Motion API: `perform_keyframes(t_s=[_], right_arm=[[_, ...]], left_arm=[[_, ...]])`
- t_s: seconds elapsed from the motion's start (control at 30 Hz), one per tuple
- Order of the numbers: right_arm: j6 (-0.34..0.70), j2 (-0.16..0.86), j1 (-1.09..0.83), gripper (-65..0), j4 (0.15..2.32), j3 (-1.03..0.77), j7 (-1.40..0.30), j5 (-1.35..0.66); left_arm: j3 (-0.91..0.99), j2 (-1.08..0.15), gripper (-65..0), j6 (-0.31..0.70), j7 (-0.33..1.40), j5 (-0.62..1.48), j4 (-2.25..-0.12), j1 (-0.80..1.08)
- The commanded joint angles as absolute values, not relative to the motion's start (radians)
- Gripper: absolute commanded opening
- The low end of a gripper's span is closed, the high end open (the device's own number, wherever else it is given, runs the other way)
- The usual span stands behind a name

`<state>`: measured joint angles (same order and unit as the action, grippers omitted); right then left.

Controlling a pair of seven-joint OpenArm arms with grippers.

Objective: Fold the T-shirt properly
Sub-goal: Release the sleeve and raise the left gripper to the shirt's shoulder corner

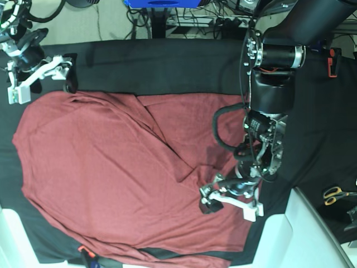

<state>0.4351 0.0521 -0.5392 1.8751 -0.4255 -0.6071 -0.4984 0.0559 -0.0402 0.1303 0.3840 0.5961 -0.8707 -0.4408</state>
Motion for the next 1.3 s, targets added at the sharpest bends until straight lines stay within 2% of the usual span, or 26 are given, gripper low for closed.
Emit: perform_keyframes(t_s=[0.0, 0.17, 0.33, 0.5, 0.63, 0.77, 0.93, 1.1, 1.17, 1.27], right_arm=[[0.440, 0.059, -0.542, -3.2, 1.888, -0.427, -0.588, -0.516], [0.440, 0.059, -0.541, -3.2, 1.888, -0.430, -0.588, -0.516], [0.440, 0.059, -0.524, -3.2, 1.888, -0.435, -0.588, -0.518], [0.437, 0.059, -0.467, -3.2, 1.828, -0.435, -0.588, -0.519], [0.435, 0.048, -0.394, -3.2, 1.753, -0.510, -0.615, -0.533], [0.438, 0.045, -0.291, -3.0, 1.641, -0.704, -0.776, -0.682], [0.440, 0.119, -0.206, -3.0, 1.474, -0.860, -0.928, -0.855], [0.440, 0.170, -0.182, -3.0, 1.340, -0.898, -0.955, -0.955], [0.440, 0.188, -0.174, -3.0, 1.313, -0.897, -0.957, -0.960], [0.440, 0.199, -0.139, -3.0, 1.274, -0.897, -0.960, -0.960]], left_arm=[[0.058, -0.045, -11.7, 0.142, 0.360, 0.610, -0.914, -0.475], [0.045, -0.090, -11.4, 0.142, 0.364, 0.605, -1.098, -0.403], [0.056, -0.193, -10.5, 0.142, 0.360, 0.607, -1.362, -0.188], [0.058, -0.308, -11.0, 0.142, 0.366, 0.610, -1.527, 0.013], [0.113, -0.305, -10.9, 0.142, 0.366, 0.631, -1.549, 0.113], [0.194, -0.292, -10.7, 0.143, 0.367, 0.800, -1.543, 0.209], [0.206, -0.335, -11.7, 0.143, 0.367, 0.918, -1.547, 0.317], [0.219, -0.337, -12.2, 0.143, 0.367, 0.918, -1.546, 0.375], [0.217, -0.332, -15.8, 0.143, 0.367, 0.921, -1.550, 0.407], [0.222, -0.286, -26.0, 0.143, 0.367, 0.987, -1.527, 0.441]])
